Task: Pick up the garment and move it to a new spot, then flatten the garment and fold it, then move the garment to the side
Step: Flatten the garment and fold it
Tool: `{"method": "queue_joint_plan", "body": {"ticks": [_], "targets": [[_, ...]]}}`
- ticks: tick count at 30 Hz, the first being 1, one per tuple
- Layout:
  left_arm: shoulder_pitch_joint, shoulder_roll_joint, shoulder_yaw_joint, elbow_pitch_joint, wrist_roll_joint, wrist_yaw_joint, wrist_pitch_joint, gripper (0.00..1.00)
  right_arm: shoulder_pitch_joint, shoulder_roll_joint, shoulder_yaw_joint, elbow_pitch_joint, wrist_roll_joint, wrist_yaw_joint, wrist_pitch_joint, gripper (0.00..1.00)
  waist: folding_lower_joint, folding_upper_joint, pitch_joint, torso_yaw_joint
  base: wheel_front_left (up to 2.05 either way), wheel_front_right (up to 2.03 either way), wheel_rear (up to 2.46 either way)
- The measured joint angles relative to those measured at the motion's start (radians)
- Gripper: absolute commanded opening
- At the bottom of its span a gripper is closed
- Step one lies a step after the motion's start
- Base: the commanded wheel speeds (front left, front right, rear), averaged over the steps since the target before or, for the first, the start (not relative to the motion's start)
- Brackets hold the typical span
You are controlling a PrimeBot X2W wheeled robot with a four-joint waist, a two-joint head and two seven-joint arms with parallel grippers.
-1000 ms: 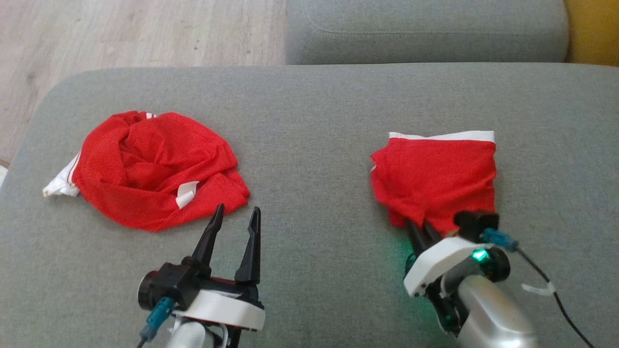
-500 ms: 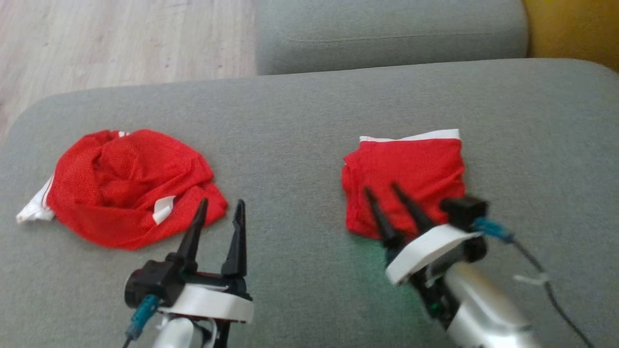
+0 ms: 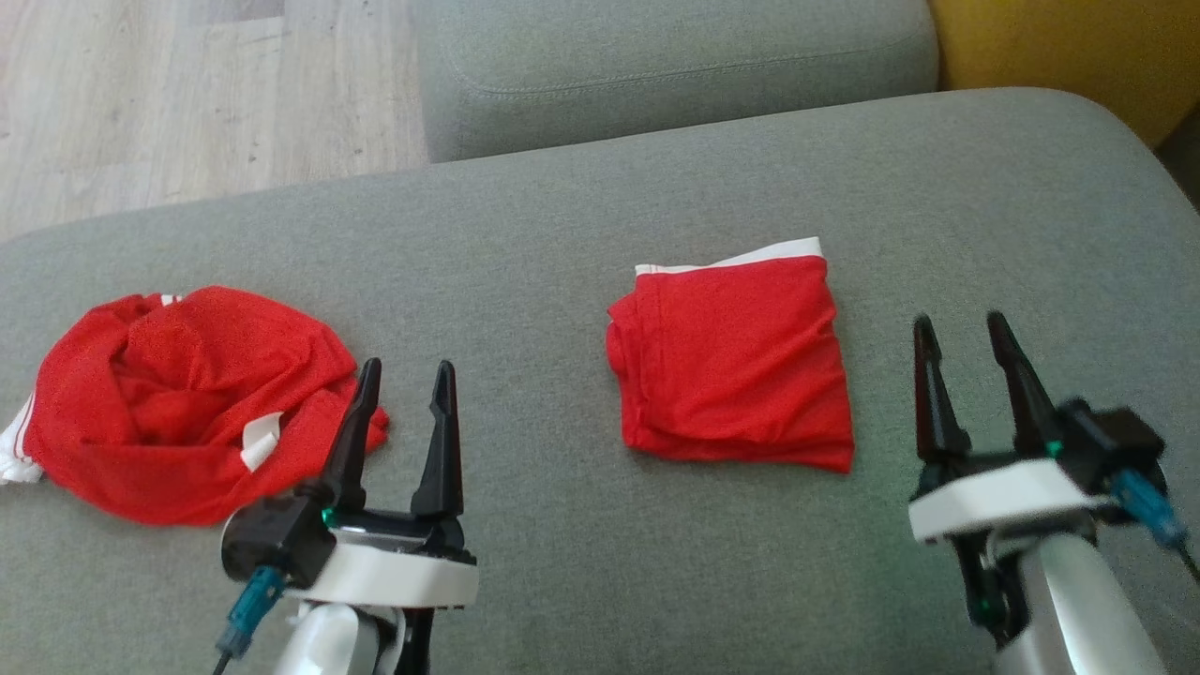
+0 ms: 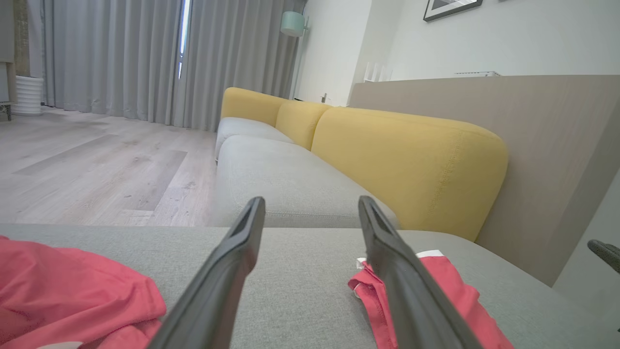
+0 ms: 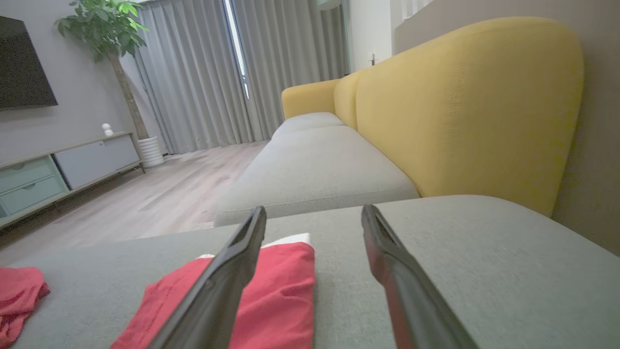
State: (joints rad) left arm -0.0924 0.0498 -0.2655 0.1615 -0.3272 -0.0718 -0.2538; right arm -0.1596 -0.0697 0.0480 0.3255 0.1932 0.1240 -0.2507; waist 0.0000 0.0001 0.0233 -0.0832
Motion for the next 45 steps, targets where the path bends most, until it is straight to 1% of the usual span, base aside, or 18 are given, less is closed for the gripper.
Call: {"method": "queue_joint_plan", "body": {"ticks": [6,10,16,17,18,19,22,25,30,35,38,39,42,43,45], "targets": [[0.014,0.000,0.000,-0.004,0.008,-0.011,0.000,1.00,0.074,0.015,-0.059,-0.041,-0.046,0.000,0.000,1.00,0.0000,0.0000,0.001,-0.010,0.00,0.00,0.00],[0.054,0.000,0.004,-0.004,0.011,-0.014,0.000,1.00,0.096,0.020,-0.049,-0.055,-0.028,0.000,0.000,1.00,0.0000,0.0000,0.004,-0.014,0.00,0.00,0.00],[0.056,0.000,0.003,-0.007,0.010,-0.014,0.000,1.00,0.092,0.021,-0.045,-0.061,-0.025,0.000,0.000,1.00,0.0000,0.0000,0.019,0.003,0.00,0.00,0.00],[0.055,0.000,0.002,-0.008,0.010,-0.017,0.000,1.00,0.088,0.021,-0.043,-0.061,-0.025,0.000,0.000,0.83,0.0000,0.0000,0.025,0.007,0.00,0.00,0.00],[0.053,0.000,0.001,-0.008,0.010,-0.016,0.000,1.00,0.084,0.021,-0.041,-0.062,-0.026,0.000,0.000,0.27,0.0000,0.0000,0.032,0.012,0.00,0.00,0.00],[0.048,0.000,-0.001,-0.008,0.010,-0.017,0.000,1.00,0.080,0.021,-0.040,-0.062,-0.026,0.000,0.000,0.00,0.0000,0.0000,0.040,0.018,0.00,0.00,0.00],[0.018,0.000,-0.016,-0.008,0.011,-0.017,0.000,1.00,0.037,0.021,-0.027,-0.047,-0.041,0.000,0.000,0.00,0.0000,0.0000,0.069,0.040,0.00,0.00,0.00],[-0.016,0.000,-0.031,-0.009,0.012,-0.017,0.000,1.00,-0.044,0.021,-0.006,0.013,-0.065,0.000,0.000,0.00,0.0002,0.0000,0.103,0.067,0.00,0.00,0.00],[-0.048,0.000,-0.053,-0.008,0.011,-0.017,0.000,1.00,-0.193,0.021,-0.010,0.199,-0.100,0.000,0.015,0.00,0.0002,0.0000,0.156,0.127,0.00,0.00,0.00],[-0.072,0.000,-0.088,-0.006,0.002,-0.016,0.000,1.00,-0.309,0.017,-0.123,0.417,-0.145,0.000,0.052,0.00,0.0002,0.0000,0.196,0.193,0.00,0.00,0.00],[-0.078,0.000,-0.093,-0.006,-0.004,-0.009,0.000,1.00,-0.350,0.015,-0.143,0.529,-0.170,0.000,0.075,0.00,0.0003,0.0000,0.213,0.224,0.00,0.00,0.00],[-0.080,0.000,-0.093,-0.006,-0.006,-0.007,0.000,1.00,-0.358,0.015,-0.145,0.550,-0.177,0.000,0.068,0.00,0.0002,0.0000,0.217,0.231,0.00,0.00,0.00],[-0.087,0.000,-0.093,-0.005,-0.008,-0.006,0.000,1.00,-0.384,0.014,-0.153,0.556,-0.184,0.000,0.021,0.00,0.0002,0.0000,0.223,0.245,0.00,0.00,0.00],[-0.088,0.000,-0.093,-0.005,-0.008,-0.006,0.000,1.00,-0.396,0.014,-0.138,0.553,-0.171,0.000,0.012,0.00,0.0001,0.0000,0.222,0.246,0.00,0.00,0.00],[-0.088,-0.001,-0.093,-0.005,-0.008,-0.006,0.000,1.00,-0.417,0.009,-0.063,0.536,-0.110,0.000,0.009,0.00,0.0001,0.0000,0.218,0.247,0.00,0.00,0.00]]}}
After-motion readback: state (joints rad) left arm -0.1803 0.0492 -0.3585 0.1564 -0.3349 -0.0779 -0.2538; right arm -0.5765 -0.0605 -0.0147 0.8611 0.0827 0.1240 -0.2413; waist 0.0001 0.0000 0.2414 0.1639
